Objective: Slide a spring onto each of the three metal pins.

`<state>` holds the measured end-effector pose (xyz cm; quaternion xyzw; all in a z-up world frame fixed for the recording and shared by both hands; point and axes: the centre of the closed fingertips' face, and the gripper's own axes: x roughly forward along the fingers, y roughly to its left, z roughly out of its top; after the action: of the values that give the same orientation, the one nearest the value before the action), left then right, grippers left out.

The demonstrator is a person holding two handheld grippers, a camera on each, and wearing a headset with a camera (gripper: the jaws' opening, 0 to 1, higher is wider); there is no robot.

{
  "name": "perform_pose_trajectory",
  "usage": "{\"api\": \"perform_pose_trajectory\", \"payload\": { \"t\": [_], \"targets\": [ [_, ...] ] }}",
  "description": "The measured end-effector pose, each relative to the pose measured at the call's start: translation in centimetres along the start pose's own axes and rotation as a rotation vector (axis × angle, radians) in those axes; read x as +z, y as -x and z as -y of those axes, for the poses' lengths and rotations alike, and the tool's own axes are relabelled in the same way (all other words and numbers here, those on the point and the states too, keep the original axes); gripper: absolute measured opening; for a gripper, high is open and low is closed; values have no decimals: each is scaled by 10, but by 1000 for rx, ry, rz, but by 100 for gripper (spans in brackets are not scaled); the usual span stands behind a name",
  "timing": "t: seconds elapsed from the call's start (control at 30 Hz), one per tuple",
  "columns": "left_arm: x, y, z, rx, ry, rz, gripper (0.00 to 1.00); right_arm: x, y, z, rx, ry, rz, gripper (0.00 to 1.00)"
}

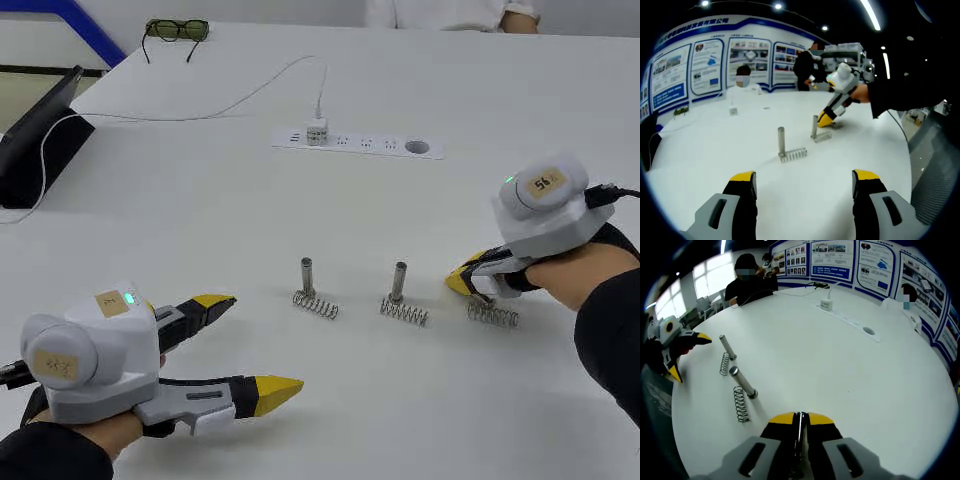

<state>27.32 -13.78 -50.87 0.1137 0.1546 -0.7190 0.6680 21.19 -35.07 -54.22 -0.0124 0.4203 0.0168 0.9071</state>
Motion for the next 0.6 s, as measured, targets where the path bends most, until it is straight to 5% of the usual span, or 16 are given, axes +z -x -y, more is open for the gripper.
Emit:
{"api": "perform_pose_trajectory", "payload": {
  "t": [0.6],
  "targets": [
    [1, 2, 0, -1, -4, 5, 79, 2, 15, 0, -21, -53, 33, 9]
  ]
}}
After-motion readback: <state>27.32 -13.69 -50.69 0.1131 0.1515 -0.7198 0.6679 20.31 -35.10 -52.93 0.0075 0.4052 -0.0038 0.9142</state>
